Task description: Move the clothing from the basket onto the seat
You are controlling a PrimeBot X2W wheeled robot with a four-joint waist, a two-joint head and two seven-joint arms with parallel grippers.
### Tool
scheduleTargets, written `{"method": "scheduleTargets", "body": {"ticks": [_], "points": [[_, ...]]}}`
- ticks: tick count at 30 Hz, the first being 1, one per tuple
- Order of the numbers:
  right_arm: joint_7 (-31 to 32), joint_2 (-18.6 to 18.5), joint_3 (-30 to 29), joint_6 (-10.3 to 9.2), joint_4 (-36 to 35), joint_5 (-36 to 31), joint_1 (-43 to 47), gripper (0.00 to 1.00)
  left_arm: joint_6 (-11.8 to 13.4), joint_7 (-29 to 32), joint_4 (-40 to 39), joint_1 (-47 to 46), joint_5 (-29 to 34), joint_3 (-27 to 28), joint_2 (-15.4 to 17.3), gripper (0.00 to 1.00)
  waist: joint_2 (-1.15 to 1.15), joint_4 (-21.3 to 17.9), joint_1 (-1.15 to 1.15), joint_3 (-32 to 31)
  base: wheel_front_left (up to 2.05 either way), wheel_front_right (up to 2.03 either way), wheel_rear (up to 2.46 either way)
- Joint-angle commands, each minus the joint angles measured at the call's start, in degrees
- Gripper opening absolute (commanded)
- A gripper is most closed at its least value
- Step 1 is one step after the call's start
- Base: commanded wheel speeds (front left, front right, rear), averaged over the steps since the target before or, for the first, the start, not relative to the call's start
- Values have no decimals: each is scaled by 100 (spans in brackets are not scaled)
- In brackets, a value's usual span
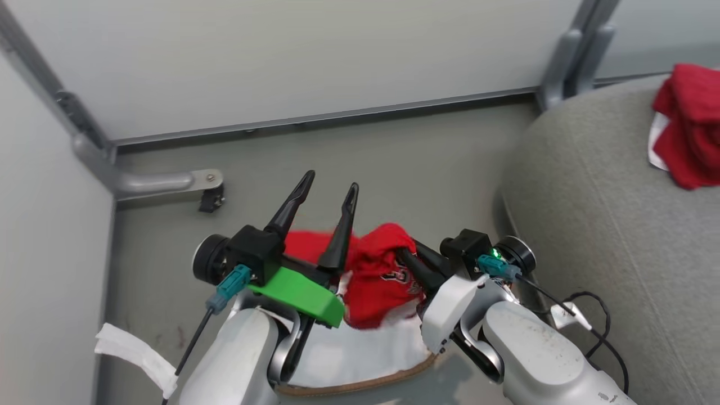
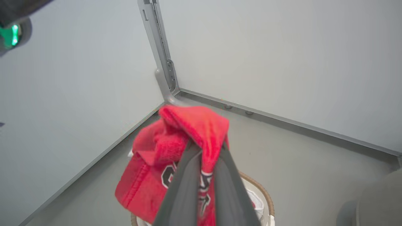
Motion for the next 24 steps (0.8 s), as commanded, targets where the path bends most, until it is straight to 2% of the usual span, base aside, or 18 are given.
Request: {"method": "scheduleTargets", "body": {"ticks": [1, 6, 16, 24], "points": [[-2, -19, -47, -8, -93, -62, 112, 0, -16, -1, 20, 97, 70, 101, 13, 100, 0, -683, 0, -15, 0, 0, 0], [-2, -14, -195, -8, -391, -179, 377, 0, -50, -1, 56, 251, 229, 362, 13, 100, 0, -1537, 0, -82, 0, 0, 0], [-2, -17, -404, -8, -970, -149, 807, 0, -72, -1, 45, 510, 338, 495, 15, 100, 0, -3073, 0, -199, 0, 0, 0], [-2, -12, -1147, -8, -1539, -394, 1114, 0, -76, -1, 182, 95, 261, -110, 24, 100, 0, -3258, 0, 82, 0, 0, 0]]}}
